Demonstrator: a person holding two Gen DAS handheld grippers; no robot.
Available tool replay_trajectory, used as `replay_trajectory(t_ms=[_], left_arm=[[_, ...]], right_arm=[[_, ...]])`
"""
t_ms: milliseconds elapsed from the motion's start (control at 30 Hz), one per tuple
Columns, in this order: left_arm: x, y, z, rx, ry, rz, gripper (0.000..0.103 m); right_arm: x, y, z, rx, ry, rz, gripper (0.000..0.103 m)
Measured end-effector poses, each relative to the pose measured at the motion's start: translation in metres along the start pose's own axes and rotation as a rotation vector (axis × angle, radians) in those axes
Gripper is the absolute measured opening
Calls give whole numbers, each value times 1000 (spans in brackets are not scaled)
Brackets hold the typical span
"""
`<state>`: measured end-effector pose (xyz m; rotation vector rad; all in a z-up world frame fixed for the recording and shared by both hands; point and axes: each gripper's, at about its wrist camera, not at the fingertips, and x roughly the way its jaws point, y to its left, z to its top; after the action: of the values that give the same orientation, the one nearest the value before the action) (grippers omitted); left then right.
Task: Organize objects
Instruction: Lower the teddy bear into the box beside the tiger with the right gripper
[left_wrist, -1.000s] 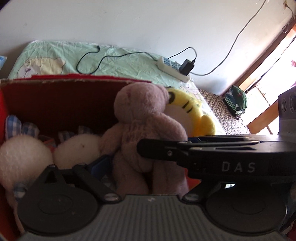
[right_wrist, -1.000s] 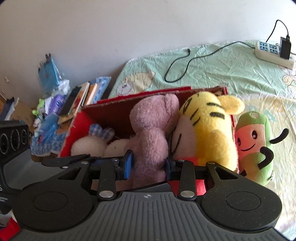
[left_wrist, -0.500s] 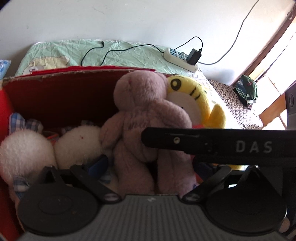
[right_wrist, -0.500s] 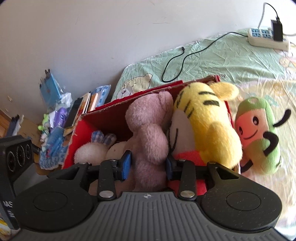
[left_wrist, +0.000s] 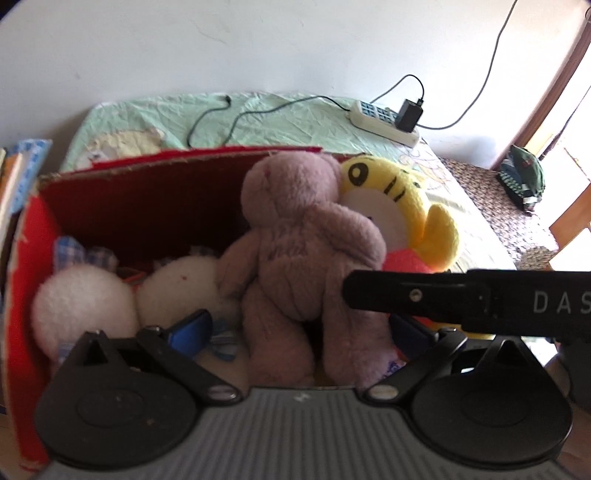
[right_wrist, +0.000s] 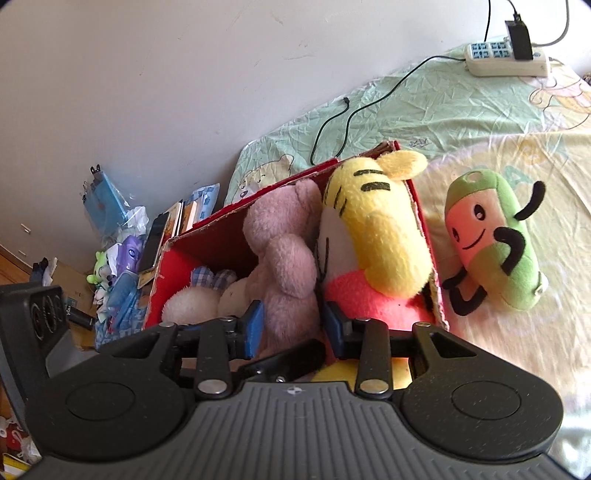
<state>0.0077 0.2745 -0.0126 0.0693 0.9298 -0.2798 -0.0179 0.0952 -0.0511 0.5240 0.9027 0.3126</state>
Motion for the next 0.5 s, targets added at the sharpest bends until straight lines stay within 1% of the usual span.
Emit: replay_trajectory(t_ms=[167,300,400,500], left_arm=[[-11,-5,-3,-7,-8,60,100],[-25,-11,-6,-1,-26,112,100],[-34,-16,-11,11,-36,164,100],[-39,-18,-16,7,-31,195,100]], right_arm=[[-11,-3,-1,44,-24,18,39],[-21,3,-8,21,-47,15,39],[-27,7,-12,1,-64,6,39],[-32,10,-18,-14,-87,-8,39]])
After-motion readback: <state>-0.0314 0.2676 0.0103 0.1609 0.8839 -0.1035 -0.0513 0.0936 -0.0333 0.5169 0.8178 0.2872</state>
